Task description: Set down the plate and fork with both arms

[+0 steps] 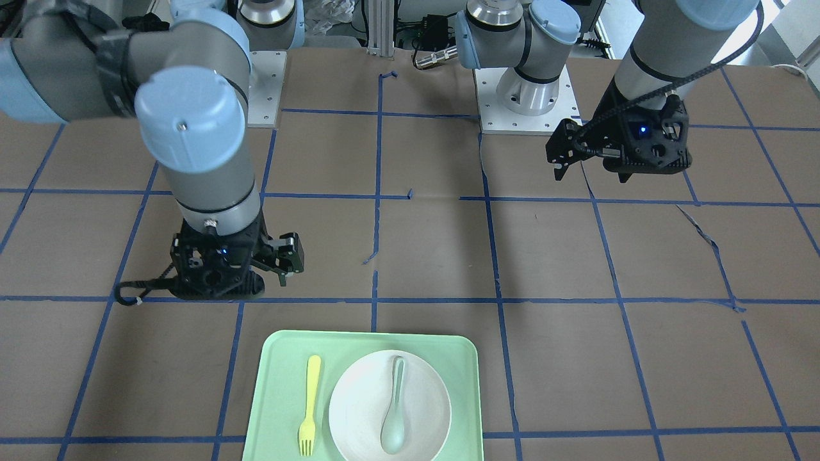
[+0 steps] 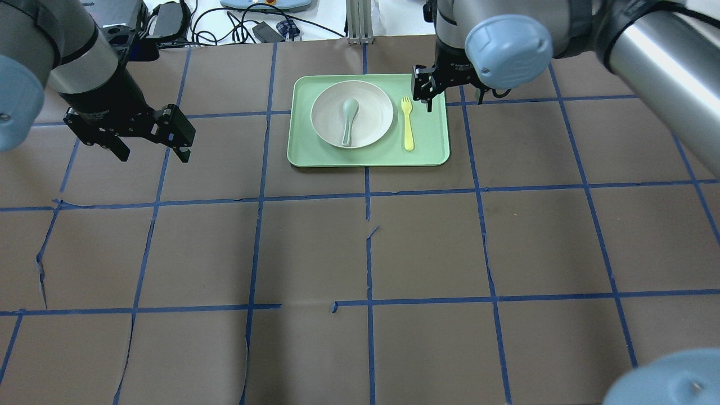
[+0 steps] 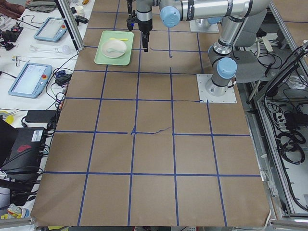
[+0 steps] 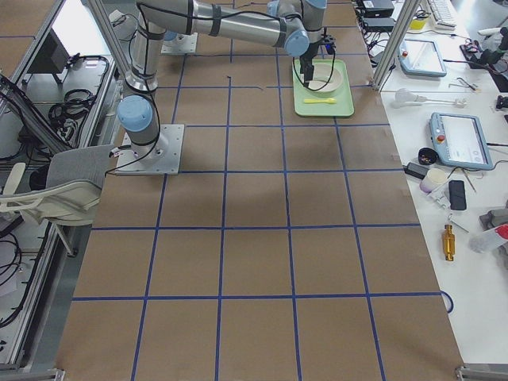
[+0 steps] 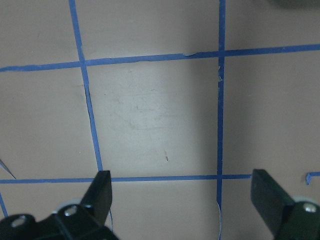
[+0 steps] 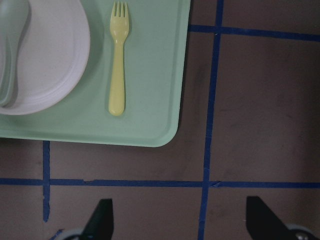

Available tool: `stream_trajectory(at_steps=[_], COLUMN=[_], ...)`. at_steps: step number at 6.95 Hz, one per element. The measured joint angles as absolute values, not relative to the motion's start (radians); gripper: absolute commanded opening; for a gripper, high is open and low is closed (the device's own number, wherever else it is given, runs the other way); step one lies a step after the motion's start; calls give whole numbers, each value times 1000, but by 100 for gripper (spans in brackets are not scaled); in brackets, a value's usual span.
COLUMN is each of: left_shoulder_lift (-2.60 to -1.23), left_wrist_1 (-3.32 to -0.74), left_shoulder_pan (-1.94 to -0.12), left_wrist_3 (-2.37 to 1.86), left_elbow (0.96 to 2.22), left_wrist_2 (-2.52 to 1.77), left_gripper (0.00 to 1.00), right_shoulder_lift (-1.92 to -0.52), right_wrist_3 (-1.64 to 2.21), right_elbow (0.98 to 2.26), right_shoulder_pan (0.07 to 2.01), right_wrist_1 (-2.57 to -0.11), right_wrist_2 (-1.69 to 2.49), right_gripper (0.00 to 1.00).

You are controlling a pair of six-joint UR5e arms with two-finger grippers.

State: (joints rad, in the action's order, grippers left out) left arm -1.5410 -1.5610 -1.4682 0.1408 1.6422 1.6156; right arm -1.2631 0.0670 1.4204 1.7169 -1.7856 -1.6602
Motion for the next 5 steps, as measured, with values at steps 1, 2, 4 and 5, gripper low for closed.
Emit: stream_trajectory(at_steps=[1,2,4,5], left_shoulder_lift=[-1532,-1528,-1527,-1529], left_wrist_1=[-1579,-1589,-1595,-1595], left_shoulder_pan=[-1469,-1470,-1495,-1532], left_wrist_3=[140,139,139,139], left_elbow=[1630,1624,1620,1622], left_wrist_2=[1605,1577,1545,1593], left_gripper=[100,100,100,100], right_shoulder_lift=[-1326,-1386,-1495,-1530], right_wrist_3=[29,8,-5,-5], right_elbow=[1424,1434,1512,1551], right_shoulder_pan=[1704,1696,1688,1688], right_wrist_1=[-1739,-1703,-1671,-1674], right_wrist_2=[-1655,-1653,-1654,-1654], right_gripper=[100,100,100,100])
